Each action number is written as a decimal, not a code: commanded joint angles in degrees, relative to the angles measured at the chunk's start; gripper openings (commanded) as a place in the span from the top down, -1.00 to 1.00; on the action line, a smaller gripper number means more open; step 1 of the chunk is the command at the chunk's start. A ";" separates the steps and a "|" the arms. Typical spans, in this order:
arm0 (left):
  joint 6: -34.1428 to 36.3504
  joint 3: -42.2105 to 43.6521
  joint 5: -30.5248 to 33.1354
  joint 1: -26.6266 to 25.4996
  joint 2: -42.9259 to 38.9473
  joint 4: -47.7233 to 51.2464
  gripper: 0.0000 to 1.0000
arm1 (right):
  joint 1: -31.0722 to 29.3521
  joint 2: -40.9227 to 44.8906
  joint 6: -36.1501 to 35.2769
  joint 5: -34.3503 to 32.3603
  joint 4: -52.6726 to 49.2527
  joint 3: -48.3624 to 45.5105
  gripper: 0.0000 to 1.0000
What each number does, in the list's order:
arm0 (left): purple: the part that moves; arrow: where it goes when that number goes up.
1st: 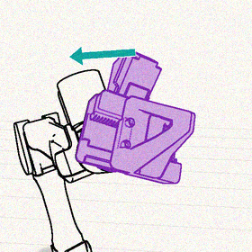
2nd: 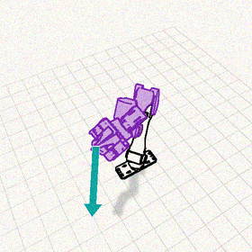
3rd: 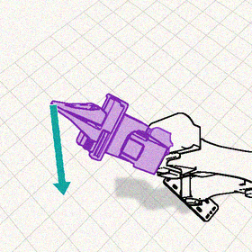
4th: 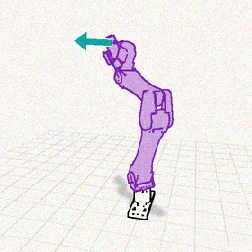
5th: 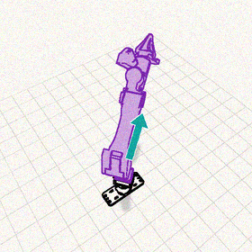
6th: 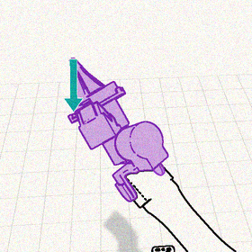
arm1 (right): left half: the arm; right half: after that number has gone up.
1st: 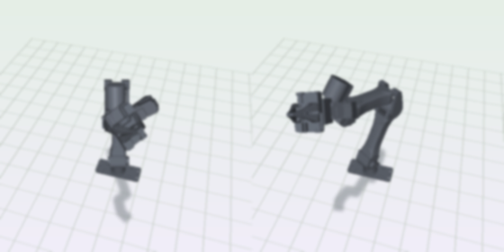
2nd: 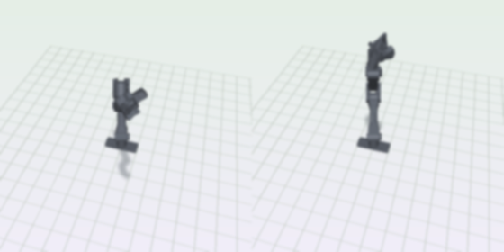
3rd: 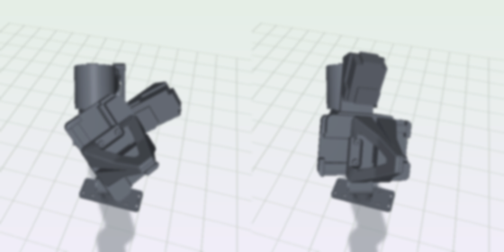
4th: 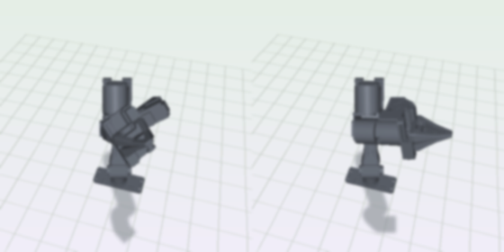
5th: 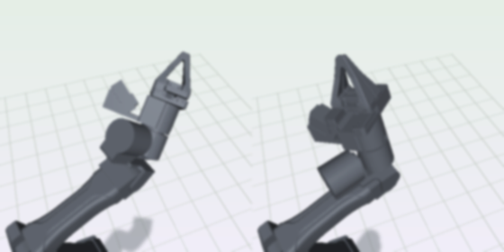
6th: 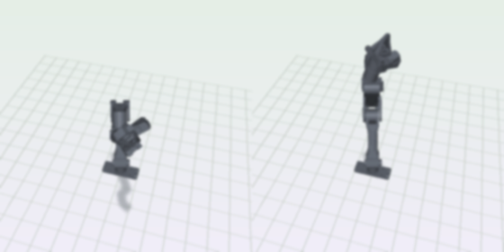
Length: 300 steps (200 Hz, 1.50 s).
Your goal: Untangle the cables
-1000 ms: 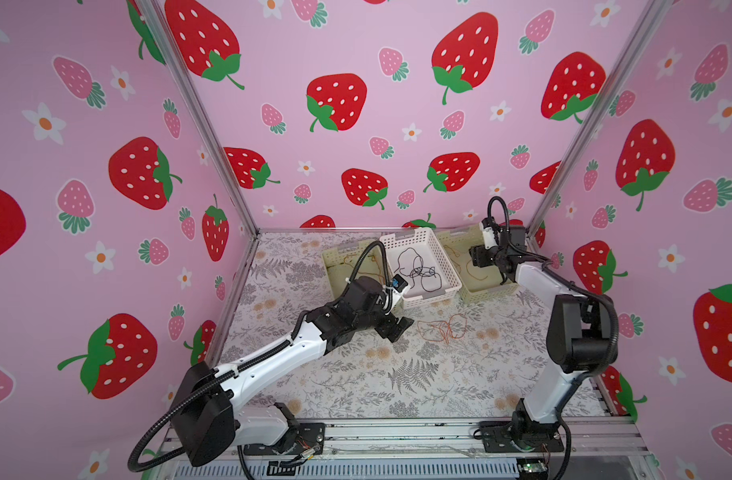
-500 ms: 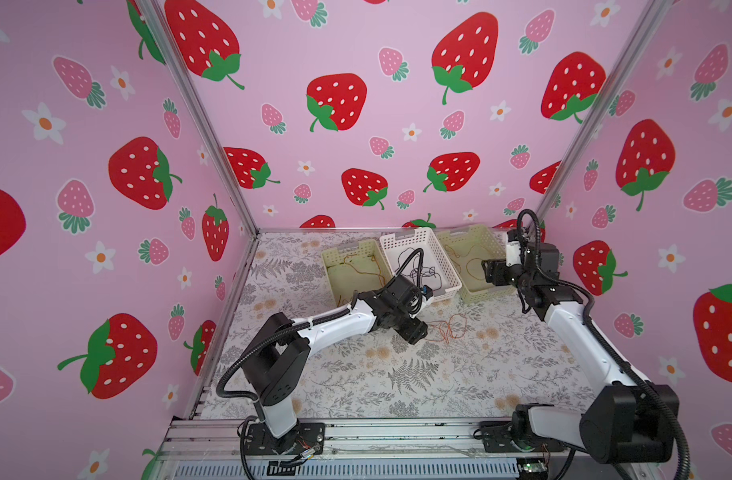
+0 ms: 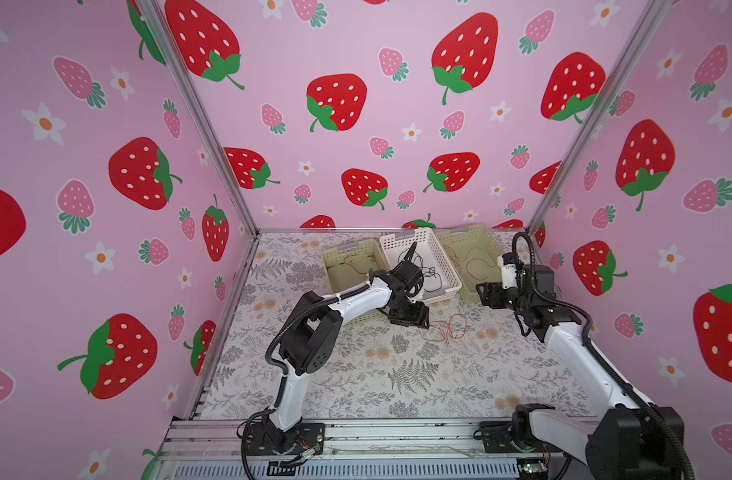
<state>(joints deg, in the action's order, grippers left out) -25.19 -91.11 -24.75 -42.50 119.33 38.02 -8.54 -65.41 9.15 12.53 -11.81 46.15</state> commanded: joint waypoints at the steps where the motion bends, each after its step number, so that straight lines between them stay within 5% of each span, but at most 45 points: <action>1: -4.93 -3.21 -4.31 0.25 1.92 3.46 -0.40 | -0.43 1.22 0.08 1.03 -0.08 -0.53 -0.49; 36: -5.88 -4.82 -6.45 0.46 5.23 4.26 -0.18 | -0.43 1.47 0.69 2.06 1.48 -1.80 -0.48; 69: -5.94 -6.08 -8.04 0.40 7.15 4.52 0.26 | -0.61 1.15 0.61 2.40 1.54 -2.13 -0.46; 141: -5.40 -2.09 -4.78 0.41 0.69 0.72 1.00 | -5.15 2.87 -0.62 0.90 2.37 -3.21 -0.43; 186: -2.01 3.51 -1.40 -0.31 -8.84 -1.47 1.00 | -10.69 4.78 -4.23 3.27 6.29 -5.04 -0.44; 234: 12.26 5.27 5.23 -4.10 -18.26 3.31 1.00 | -20.17 3.92 -9.69 7.44 12.55 -8.14 -0.51; 300: 19.05 5.69 4.96 -4.82 -26.18 3.64 1.00 | -22.49 0.42 -8.09 11.48 20.19 -10.13 -0.53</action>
<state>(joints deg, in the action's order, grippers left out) -10.46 -85.84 -19.86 -47.24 95.26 40.60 -30.65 -63.90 1.23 22.02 3.92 36.80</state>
